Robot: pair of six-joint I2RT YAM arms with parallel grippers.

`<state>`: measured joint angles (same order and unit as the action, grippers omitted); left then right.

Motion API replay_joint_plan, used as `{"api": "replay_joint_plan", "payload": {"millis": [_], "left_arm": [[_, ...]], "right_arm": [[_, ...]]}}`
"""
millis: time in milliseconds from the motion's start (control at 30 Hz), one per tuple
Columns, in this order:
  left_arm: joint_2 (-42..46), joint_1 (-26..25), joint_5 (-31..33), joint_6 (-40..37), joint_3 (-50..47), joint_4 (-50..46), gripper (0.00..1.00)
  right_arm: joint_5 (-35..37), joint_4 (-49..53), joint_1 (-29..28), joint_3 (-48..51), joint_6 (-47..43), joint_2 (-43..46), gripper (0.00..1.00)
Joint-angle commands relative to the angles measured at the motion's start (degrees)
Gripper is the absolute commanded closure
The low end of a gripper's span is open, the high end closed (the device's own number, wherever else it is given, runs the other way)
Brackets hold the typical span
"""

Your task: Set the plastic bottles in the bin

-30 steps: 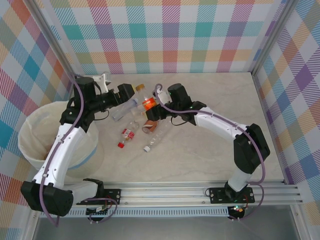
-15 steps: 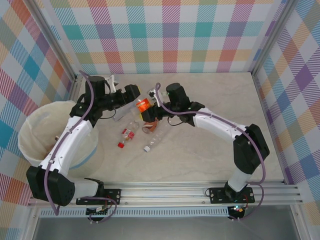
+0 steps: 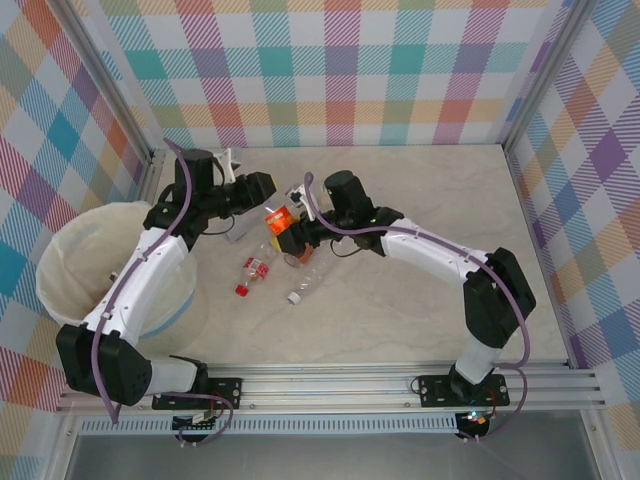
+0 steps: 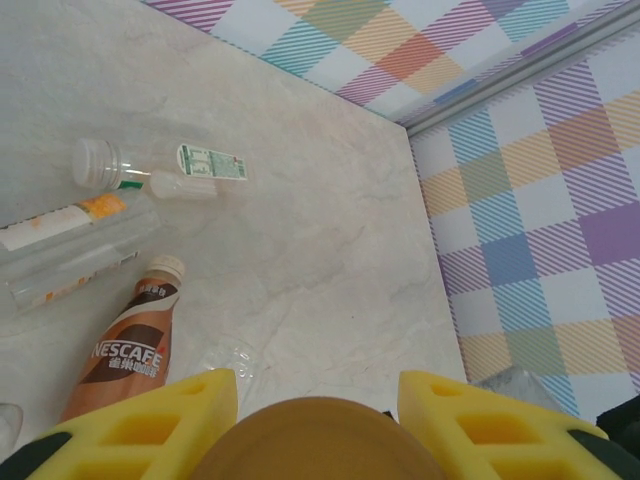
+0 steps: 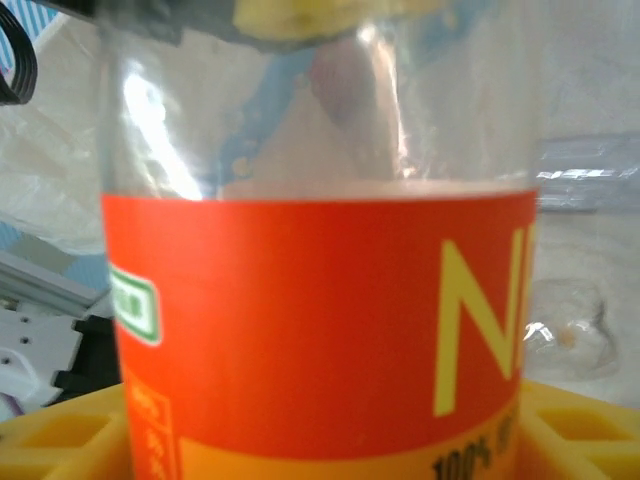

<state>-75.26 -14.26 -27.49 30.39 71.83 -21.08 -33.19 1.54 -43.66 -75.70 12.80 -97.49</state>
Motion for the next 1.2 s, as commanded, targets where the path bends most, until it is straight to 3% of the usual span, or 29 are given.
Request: {"api": "replay_joint_plan", "payload": {"millis": [0, 200, 367, 500, 733, 1167], "left_arm": [[1.34, -0.52, 0.22, -1.16, 0.83, -0.68, 0.65], [3.0, -0.33, 1.2, -2.61, 2.61, -2.2, 0.66], [6.17, -0.11, 1.36, -4.59, 2.98, -2.37, 0.65], [8.84, -0.06, 4.51, -6.48, 4.24, -5.3, 0.65], [12.87, 0.02, 9.71, -9.78, 7.92, -11.98, 0.65], [23.99, 0.02, 42.28, -15.42, 14.53, -21.76, 0.67]], "right_arm": [[7.84, -5.06, -0.29, 3.57, 0.2, 4.96, 0.16], [23.96, -10.42, 0.05, 11.89, -1.5, 13.6, 0.01], [42.79, -10.03, 0.59, 15.02, -1.07, 17.46, 0.0], [53.66, -5.66, 2.56, 15.31, 7.46, 17.95, 0.0], [53.56, -3.47, 6.45, 17.32, 17.09, 17.31, 0.0], [50.6, -0.62, 7.1, 14.32, 17.7, 13.05, 0.0]]}}
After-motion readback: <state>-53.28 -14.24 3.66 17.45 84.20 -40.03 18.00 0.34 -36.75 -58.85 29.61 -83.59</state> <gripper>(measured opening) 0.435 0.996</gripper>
